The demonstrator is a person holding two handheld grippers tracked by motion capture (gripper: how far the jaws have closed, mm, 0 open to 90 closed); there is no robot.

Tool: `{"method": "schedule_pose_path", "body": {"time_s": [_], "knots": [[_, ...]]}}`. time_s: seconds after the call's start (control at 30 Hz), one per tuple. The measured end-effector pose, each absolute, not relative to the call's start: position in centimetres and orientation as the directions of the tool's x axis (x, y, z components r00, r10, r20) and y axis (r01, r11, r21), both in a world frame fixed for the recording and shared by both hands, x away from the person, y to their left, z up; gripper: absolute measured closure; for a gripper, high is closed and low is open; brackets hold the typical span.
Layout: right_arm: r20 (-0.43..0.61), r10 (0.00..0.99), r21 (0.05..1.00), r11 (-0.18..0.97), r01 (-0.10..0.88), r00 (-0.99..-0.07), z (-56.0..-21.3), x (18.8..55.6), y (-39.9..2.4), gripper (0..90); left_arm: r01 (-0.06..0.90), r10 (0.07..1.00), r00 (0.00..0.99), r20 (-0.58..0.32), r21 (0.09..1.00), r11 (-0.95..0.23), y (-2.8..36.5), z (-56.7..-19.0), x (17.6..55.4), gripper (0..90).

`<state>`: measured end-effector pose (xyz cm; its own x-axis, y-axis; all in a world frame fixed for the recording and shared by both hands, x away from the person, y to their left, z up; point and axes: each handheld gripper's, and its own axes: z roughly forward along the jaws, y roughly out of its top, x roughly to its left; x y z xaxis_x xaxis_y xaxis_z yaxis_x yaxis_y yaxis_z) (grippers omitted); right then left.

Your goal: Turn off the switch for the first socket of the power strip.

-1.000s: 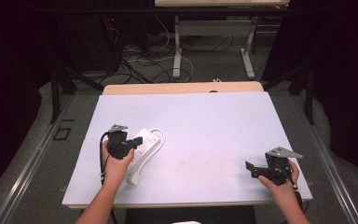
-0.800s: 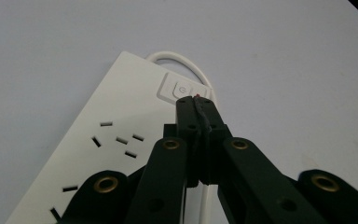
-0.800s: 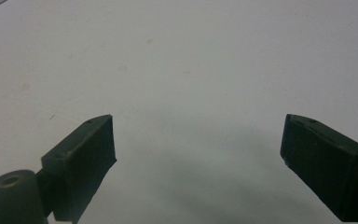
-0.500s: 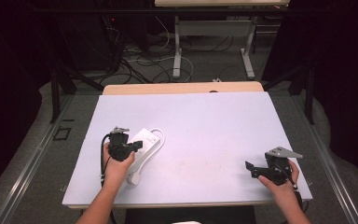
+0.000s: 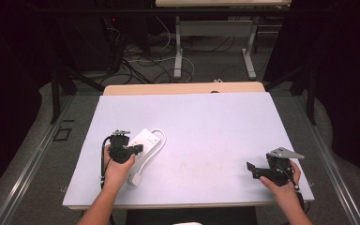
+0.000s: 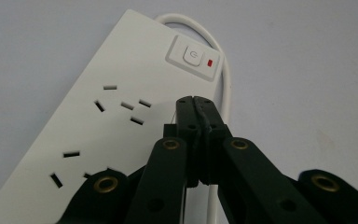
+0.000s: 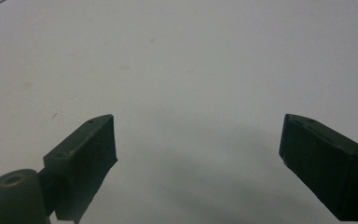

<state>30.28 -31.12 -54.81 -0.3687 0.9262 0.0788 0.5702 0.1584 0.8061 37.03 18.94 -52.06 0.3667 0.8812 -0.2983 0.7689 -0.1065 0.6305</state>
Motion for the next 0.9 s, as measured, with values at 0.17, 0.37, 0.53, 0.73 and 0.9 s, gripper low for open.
{"method": "schedule_pose_path", "body": {"time_s": [0.17, 0.37, 0.53, 0.73, 0.9], "knots": [[0.081, 0.926, 0.806, 0.157, 0.570, -0.369, -54.81, 30.28, -31.14, 10.4, 0.772, 0.885, 0.360, -0.295, 0.627, -0.104, 18.97, -52.23, 37.03, 90.0], [0.079, 0.926, 0.806, 0.159, 0.570, -0.369, -54.82, 30.29, -31.13, 10.4, 0.782, 0.886, 0.358, -0.293, 0.613, -0.114, 19.01, -52.41, 37.11, 90.0], [0.079, 0.926, 0.805, 0.159, 0.571, -0.369, -54.83, 30.31, -31.14, 10.4, 0.780, 0.891, 0.349, -0.290, 0.616, -0.105, 18.99, -52.61, 37.12, 90.0], [0.079, 0.925, 0.805, 0.161, 0.571, -0.371, -54.84, 30.31, -31.13, 10.5, 0.788, 0.892, 0.348, -0.289, 0.606, -0.111, 19.06, -52.80, 37.17, 90.0], [0.080, 0.925, 0.803, 0.160, 0.574, -0.370, -54.86, 30.30, -31.10, 10.7, 0.783, 0.894, 0.346, -0.285, 0.613, -0.107, 19.05, -52.90, 37.23, 90.0]]}}
